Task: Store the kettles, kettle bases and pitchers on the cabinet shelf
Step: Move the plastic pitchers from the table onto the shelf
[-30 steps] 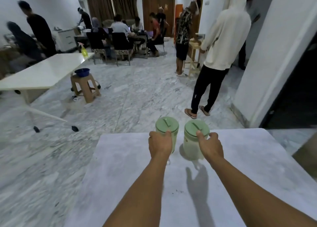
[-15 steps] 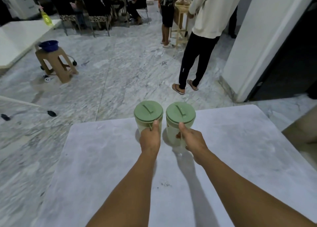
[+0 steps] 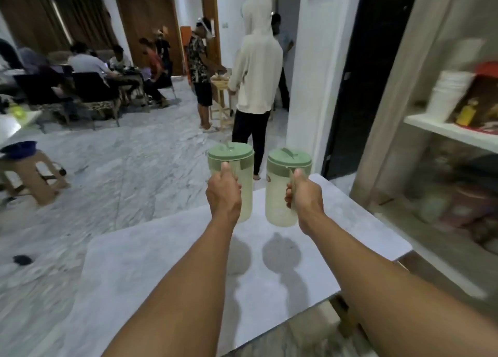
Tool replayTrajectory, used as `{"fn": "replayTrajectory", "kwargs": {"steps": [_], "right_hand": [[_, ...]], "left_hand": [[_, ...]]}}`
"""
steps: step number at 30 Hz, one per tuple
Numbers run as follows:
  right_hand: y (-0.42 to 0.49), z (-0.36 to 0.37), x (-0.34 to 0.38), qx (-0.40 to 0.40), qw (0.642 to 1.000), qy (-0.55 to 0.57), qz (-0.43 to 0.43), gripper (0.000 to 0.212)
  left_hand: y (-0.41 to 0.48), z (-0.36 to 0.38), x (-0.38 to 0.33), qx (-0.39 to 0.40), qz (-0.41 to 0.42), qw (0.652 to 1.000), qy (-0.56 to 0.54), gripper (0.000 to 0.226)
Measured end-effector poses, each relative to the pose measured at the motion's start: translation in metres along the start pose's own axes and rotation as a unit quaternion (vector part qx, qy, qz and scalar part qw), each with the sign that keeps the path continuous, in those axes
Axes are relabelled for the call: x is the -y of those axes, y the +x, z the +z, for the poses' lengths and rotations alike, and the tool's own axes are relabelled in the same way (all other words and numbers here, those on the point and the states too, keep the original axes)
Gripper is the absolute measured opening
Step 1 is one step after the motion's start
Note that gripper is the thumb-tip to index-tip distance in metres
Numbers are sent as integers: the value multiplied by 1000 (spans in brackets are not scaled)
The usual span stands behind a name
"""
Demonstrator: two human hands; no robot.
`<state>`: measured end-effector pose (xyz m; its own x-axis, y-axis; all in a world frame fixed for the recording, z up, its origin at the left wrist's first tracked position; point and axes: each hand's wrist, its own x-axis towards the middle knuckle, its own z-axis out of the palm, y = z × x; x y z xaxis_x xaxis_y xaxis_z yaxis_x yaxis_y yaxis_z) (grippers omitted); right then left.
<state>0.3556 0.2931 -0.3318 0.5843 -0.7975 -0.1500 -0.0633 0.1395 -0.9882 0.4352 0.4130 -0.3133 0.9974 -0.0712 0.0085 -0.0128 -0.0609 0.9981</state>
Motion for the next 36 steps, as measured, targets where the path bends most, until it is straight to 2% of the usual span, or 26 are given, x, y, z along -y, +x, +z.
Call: {"fn": "replayTrajectory", "kwargs": {"steps": [4, 7, 11, 17, 23, 27, 30, 36], "right_hand": [[-61, -69, 41, -89, 994, 39, -49, 40], [-100, -130, 69, -186, 978, 47, -78, 46], [-138, -224, 103, -321, 938, 58, -120, 54], [-178, -375, 140, -456, 877, 42, -145, 58], [-204, -541, 165, -547, 815, 39, -189, 53], [-224, -648, 173, -609, 769, -2, -195, 55], [-234, -716, 172, -631, 750, -11, -198, 55], [-228, -805, 151, -671, 720, -17, -176, 54]], "left_hand": [[-75, 12, -48, 18, 54, 998, -13, 59], [-137, 35, -80, 57, 76, 995, -18, 65], [-214, 83, -113, 122, 74, 988, -53, 60], [-337, 182, -155, 243, 92, 962, -79, 62], [-472, 300, -185, 349, 100, 923, -125, 66], [-554, 371, -196, 400, 79, 902, -141, 71], [-607, 418, -199, 448, 59, 877, -164, 73], [-674, 495, -185, 530, 37, 835, -148, 58]]}}
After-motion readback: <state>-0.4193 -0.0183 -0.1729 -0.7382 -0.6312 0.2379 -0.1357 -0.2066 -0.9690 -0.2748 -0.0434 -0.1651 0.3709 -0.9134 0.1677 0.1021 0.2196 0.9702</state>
